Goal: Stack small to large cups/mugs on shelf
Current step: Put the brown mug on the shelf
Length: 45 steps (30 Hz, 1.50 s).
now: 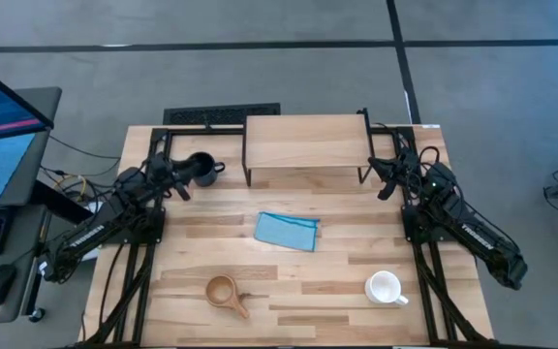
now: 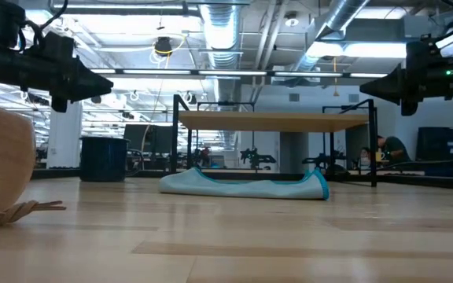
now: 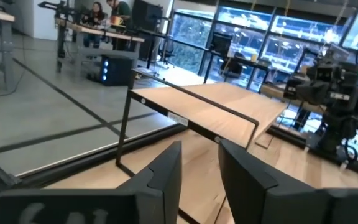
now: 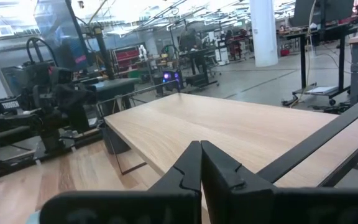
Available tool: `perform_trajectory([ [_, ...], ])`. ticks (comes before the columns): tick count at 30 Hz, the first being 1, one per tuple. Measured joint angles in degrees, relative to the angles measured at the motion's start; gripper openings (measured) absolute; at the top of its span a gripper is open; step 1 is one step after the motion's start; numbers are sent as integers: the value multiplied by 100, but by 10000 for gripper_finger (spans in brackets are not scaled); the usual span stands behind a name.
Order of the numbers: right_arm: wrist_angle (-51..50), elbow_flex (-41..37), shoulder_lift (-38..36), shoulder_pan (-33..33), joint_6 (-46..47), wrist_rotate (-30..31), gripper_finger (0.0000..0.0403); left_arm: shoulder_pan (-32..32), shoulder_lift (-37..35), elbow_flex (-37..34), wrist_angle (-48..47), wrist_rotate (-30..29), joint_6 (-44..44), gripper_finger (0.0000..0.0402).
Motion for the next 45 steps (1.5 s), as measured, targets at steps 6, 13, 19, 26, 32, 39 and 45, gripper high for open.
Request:
perform_trajectory([
  [6,0,0,0,0,-2,0,28,0,-1,9,2,110,-41,159],
  [13,-1,0,0,0,-2,2,27,0,-2,11,2,124,-1430,185],
  [19,-4,0,0,0,2,55,26,4,-4,11,42,-397,-1756,185],
  [26,-35,0,0,0,52,295,25,0,-6,17,595,-49,-1949,185],
  [32,-35,0,0,0,52,299,24,0,-4,62,831,372,-1884,185],
  [39,-35,0,0,0,55,299,26,-119,-2,1051,-644,497,-881,185],
  [45,-37,0,0,0,57,299,24,-348,85,2152,-2372,416,-673,185],
])
